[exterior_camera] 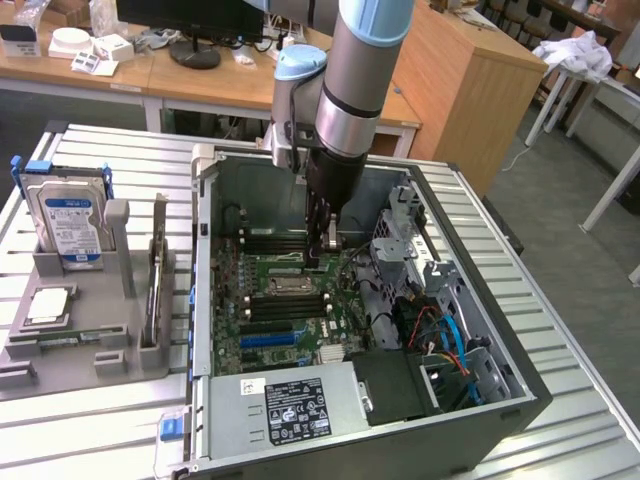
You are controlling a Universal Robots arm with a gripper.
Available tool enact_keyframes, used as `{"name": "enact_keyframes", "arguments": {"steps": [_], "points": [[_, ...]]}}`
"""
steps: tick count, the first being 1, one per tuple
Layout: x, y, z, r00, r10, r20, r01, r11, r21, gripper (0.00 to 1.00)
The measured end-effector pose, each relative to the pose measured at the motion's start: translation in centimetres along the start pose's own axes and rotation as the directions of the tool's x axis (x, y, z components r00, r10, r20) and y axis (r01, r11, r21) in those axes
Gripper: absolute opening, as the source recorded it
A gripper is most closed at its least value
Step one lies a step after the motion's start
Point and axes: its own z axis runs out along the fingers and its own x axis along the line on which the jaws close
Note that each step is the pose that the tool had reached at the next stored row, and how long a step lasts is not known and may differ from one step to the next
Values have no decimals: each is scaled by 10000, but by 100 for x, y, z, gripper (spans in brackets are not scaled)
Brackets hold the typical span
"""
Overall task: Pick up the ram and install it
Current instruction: 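Insert the ram into the slot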
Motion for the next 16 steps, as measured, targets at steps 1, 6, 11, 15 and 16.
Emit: {"name": "enact_keyframes", "arguments": {"steps": [1, 6, 11, 15, 16], "points": [[1, 0, 2, 10000, -1, 1, 1, 10000, 0, 12], [38, -1, 2, 10000, -1, 1, 1, 10000, 0, 12], [60, -2, 1, 10000, 1, 0, -1, 10000, 0, 12], [62, -3, 25, 10000, 0, 2, 0, 10000, 1, 12], [63, -3, 36, 10000, 0, 0, 0, 10000, 1, 12]]}}
